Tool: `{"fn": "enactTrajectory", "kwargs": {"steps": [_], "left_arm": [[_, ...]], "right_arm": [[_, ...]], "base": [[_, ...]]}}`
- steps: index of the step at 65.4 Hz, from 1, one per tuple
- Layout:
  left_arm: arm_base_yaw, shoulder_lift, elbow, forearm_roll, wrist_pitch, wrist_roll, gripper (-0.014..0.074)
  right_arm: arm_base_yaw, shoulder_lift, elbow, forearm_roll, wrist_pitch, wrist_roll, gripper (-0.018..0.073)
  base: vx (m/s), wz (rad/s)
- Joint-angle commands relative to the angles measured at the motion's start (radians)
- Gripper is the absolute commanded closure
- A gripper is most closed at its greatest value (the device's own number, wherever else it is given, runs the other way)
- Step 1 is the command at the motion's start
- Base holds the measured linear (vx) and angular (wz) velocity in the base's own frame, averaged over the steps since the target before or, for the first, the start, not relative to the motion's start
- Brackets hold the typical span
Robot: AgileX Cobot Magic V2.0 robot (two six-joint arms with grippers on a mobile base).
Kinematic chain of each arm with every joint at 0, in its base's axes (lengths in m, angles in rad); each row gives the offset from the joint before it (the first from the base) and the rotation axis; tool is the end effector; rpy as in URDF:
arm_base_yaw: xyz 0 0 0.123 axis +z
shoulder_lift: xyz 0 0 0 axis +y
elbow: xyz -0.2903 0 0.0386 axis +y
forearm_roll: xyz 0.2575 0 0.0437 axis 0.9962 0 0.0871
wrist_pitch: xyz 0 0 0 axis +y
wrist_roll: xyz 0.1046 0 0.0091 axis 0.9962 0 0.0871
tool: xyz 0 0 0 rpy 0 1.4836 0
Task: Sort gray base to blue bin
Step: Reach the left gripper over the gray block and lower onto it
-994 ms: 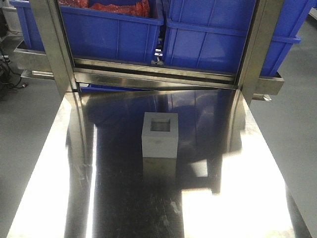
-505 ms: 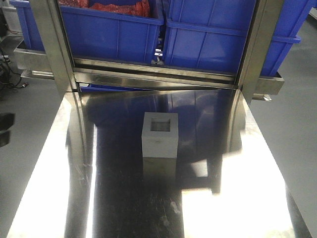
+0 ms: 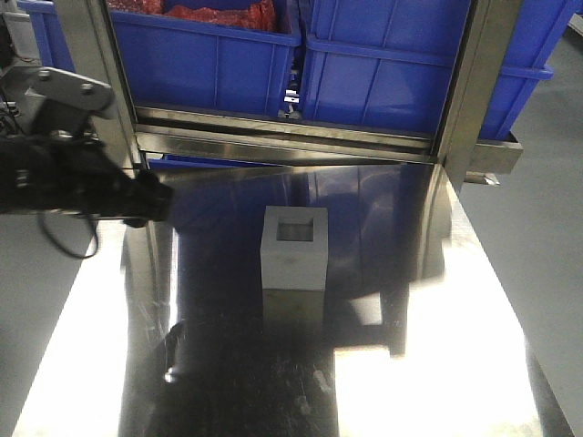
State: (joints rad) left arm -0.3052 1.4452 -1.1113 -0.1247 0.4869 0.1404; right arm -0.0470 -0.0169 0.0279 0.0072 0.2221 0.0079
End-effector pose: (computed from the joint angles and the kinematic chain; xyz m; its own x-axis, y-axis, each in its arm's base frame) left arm 0.3201 -0.1073 0.3028 -0.6258 0.2286 -0.7457 0.3603 0.9327 -0.0164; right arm 0.0709 -0.0032 0.1822 -0.1445 0.0217 -0.9893 0.0476 0.9988 0.0150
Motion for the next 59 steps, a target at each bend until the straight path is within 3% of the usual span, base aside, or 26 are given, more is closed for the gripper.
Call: {"fn": "enactTrajectory", "kwargs": {"steps": [1,10,21,34,59], "left_arm": [[-0.054,0.05,-0.105,0.051,-0.016,-0.083,0.0073],[-0.131,0.171,-0.239,0.166,0.06,-0.238,0.0073],[-0.174,0.306,-0.394,0.163,0.152,-0.363,0.0073],[-0.18,0.442,-0.54,0.071,0.198,-0.366,0.0073],[-0.18,0.575,-0.638,0.036,0.209,-0.366,0.0073]], "right_arm": [[0.0,0.001,0.001,-0.007,-0.075,-0.008,0.0564],[0.0,0.001,0.001,-0.007,-0.075,-0.008,0.0564],[0.0,0.001,0.001,-0.007,-0.075,-0.008,0.0564],[0.0,0.001,0.001,-0.007,-0.075,-0.008,0.0564],[0.0,0.001,0.001,-0.007,-0.075,-0.008,0.0564]], "base": [[0.0,0.0],[0.0,0.0],[0.0,0.0],[0.0,0.0],[0.0,0.0]]}}
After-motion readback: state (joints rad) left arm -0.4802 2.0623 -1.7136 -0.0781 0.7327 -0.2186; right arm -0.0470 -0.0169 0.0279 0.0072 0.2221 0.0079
